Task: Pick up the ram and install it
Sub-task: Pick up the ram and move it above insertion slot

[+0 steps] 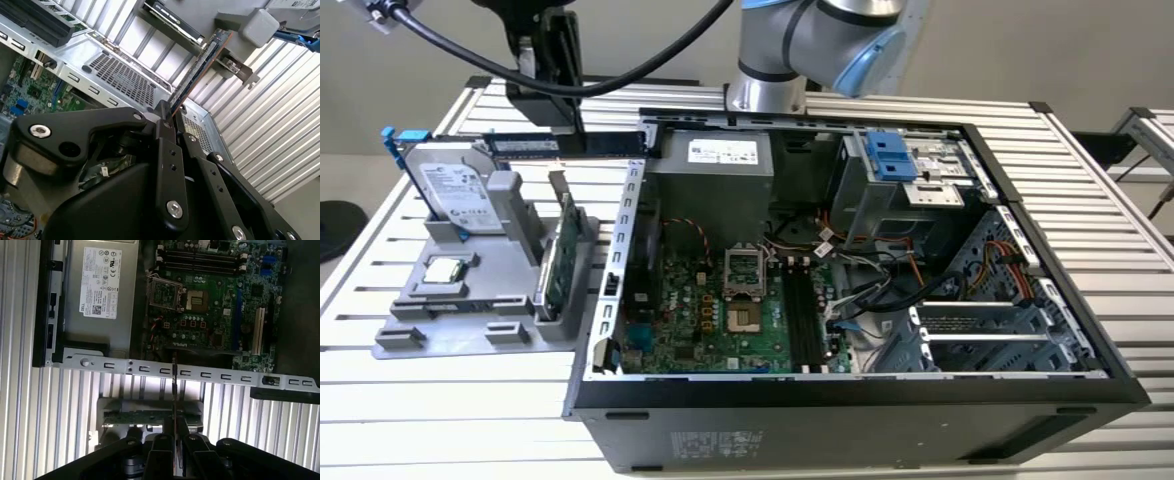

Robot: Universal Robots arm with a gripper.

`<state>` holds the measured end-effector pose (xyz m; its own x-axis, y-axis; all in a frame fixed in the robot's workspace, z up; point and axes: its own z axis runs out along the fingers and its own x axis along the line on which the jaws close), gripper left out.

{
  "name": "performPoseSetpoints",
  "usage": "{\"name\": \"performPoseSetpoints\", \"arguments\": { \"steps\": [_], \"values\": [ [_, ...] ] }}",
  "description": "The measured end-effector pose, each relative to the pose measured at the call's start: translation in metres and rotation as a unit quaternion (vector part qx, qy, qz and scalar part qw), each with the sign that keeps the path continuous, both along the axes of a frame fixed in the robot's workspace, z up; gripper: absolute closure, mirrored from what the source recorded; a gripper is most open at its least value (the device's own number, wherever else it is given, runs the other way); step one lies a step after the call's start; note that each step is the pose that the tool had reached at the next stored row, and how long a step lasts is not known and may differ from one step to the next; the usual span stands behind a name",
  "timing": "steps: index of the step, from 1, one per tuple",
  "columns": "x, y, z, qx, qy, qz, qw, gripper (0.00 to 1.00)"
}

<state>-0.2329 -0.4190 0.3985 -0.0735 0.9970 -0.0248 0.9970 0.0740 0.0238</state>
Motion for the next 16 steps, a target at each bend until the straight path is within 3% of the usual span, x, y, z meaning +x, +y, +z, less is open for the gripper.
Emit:
{"name": "performPoseSetpoints", "arguments": {
  "steps": [16],
  "values": [
    [0.0144,0.0055,0.0000,0.0000,0.0000,0.000,1.0000,1.00]
  ]
}}
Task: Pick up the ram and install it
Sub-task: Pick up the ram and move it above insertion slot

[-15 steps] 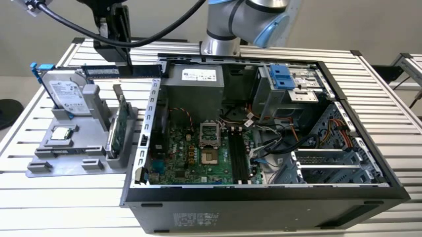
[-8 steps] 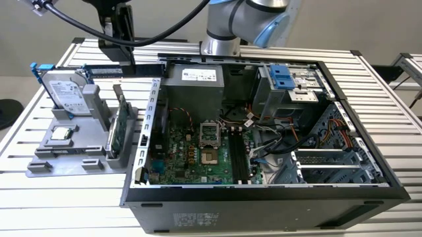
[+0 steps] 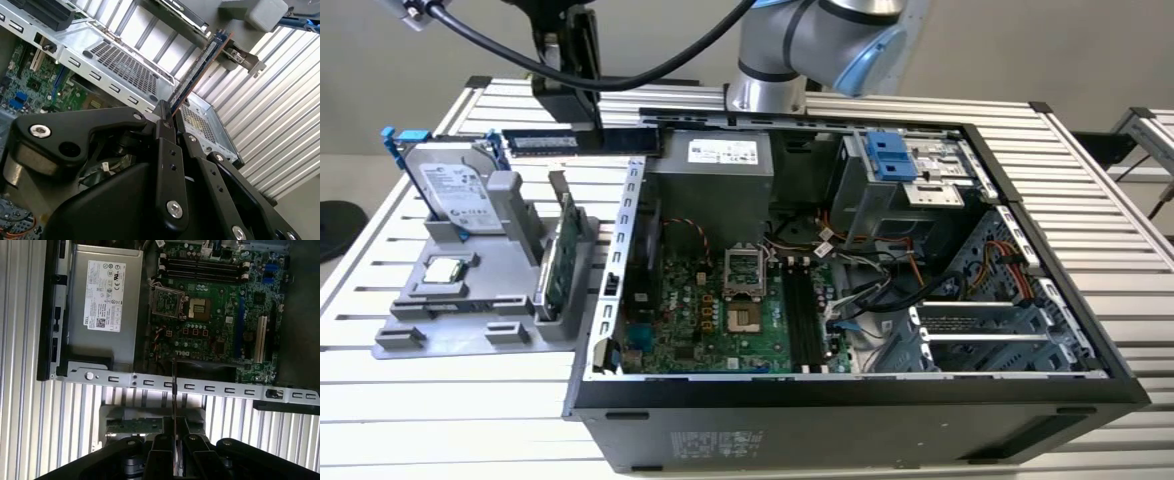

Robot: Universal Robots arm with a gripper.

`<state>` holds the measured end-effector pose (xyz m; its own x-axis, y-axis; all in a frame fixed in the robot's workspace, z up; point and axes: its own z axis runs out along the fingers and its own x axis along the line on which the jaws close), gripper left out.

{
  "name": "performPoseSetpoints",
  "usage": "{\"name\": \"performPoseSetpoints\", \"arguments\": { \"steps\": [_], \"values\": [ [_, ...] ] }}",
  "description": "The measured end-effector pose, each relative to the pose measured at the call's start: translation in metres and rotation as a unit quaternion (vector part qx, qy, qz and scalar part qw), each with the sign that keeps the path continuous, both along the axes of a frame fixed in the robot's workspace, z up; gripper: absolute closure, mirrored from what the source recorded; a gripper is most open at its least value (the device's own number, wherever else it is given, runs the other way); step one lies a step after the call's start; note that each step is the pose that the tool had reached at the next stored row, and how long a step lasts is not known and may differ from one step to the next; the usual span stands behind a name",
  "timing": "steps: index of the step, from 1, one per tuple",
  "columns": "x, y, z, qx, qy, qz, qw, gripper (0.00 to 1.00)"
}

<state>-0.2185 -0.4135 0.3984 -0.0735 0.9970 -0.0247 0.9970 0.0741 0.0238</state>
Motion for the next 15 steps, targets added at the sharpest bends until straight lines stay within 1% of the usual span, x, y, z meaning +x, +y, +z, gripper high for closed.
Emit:
{"name": "performPoseSetpoints", "arguments": {
  "steps": [15],
  "values": [
    [0.0131,0.0050,0.0000,0.0000,0.0000,0.000,1.0000,1.00]
  ]
}}
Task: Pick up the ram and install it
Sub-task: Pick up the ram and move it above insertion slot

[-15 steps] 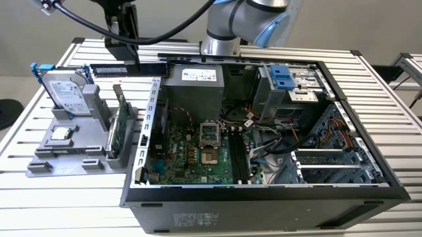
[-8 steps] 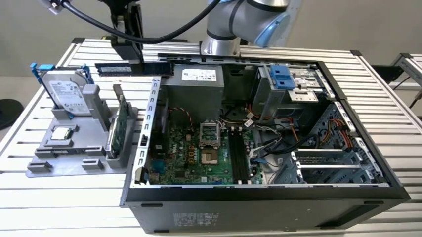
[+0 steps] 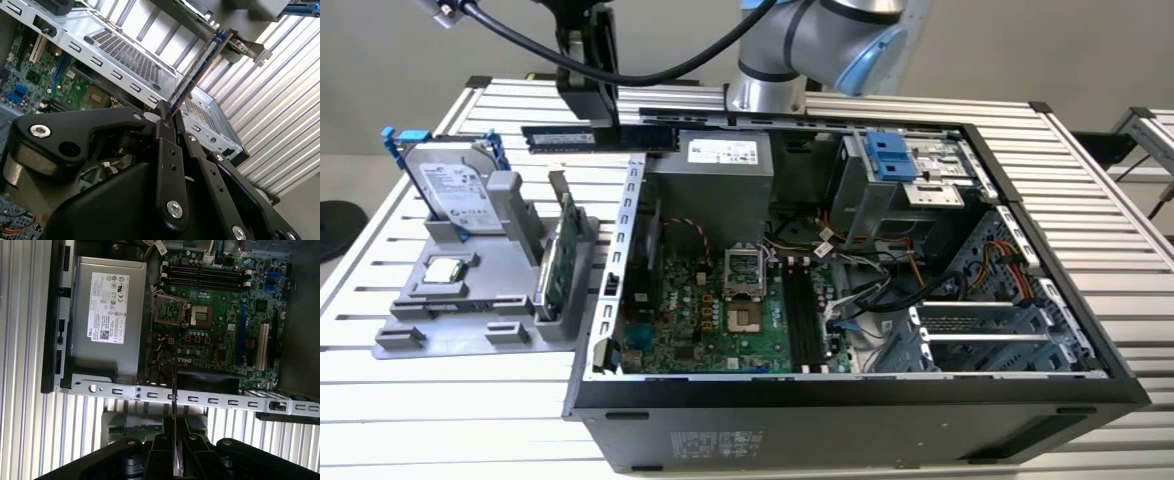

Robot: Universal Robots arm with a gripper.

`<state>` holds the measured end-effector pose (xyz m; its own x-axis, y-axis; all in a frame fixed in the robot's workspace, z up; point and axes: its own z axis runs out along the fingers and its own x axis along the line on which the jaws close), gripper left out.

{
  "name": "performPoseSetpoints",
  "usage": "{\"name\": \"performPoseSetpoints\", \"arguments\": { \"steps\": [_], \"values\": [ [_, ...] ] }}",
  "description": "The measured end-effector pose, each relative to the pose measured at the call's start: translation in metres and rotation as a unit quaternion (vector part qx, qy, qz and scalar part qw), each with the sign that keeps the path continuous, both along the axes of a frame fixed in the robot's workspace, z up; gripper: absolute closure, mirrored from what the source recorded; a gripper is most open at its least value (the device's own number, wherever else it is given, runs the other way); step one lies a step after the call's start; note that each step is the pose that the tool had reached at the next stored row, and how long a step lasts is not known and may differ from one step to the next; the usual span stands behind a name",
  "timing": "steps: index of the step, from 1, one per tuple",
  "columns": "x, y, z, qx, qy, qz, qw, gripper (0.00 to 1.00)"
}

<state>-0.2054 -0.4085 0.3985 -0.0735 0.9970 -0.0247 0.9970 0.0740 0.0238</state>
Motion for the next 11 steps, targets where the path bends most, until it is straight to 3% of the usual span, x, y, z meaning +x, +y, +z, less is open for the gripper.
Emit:
{"name": "performPoseSetpoints", "arguments": {
  "steps": [11],
  "values": [
    [0.0098,0.0028,0.0000,0.0000,0.0000,0.000,1.0000,1.00]
  ]
}}
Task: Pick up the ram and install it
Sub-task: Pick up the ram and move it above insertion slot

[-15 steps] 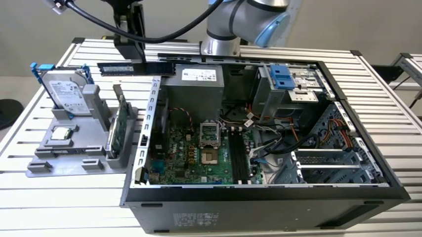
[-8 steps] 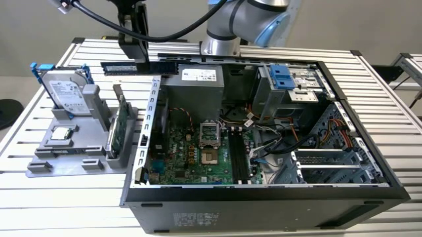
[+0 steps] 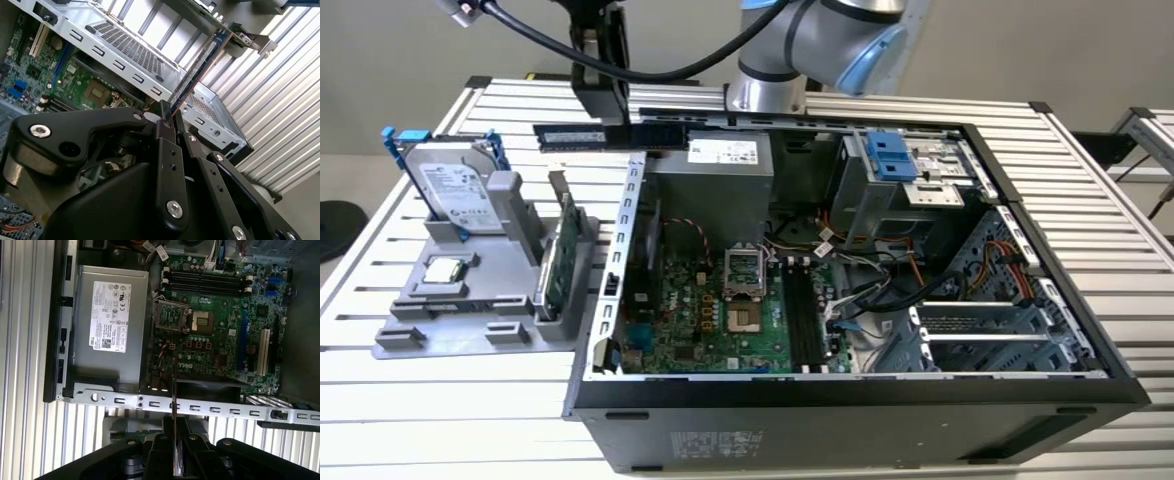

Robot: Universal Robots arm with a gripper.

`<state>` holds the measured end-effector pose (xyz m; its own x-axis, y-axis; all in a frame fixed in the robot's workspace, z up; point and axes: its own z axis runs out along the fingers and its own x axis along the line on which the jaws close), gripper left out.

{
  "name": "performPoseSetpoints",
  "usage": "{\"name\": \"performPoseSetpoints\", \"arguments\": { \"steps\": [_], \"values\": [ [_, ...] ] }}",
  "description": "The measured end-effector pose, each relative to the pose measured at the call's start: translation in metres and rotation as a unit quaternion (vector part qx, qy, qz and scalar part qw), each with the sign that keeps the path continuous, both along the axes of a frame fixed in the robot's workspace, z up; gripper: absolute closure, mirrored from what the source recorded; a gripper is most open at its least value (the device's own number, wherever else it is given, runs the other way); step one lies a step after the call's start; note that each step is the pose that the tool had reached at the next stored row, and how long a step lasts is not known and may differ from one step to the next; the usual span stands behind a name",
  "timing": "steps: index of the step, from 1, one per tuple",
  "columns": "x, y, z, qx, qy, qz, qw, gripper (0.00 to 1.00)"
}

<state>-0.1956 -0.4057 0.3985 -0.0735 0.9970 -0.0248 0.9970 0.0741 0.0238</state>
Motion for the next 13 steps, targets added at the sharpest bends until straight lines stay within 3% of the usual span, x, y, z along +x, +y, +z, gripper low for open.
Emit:
{"name": "performPoseSetpoints", "arguments": {
  "steps": [13],
  "values": [
    [0.0106,0.0036,0.0000,0.0000,0.0000,0.000,1.0000,1.00]
  ]
}}
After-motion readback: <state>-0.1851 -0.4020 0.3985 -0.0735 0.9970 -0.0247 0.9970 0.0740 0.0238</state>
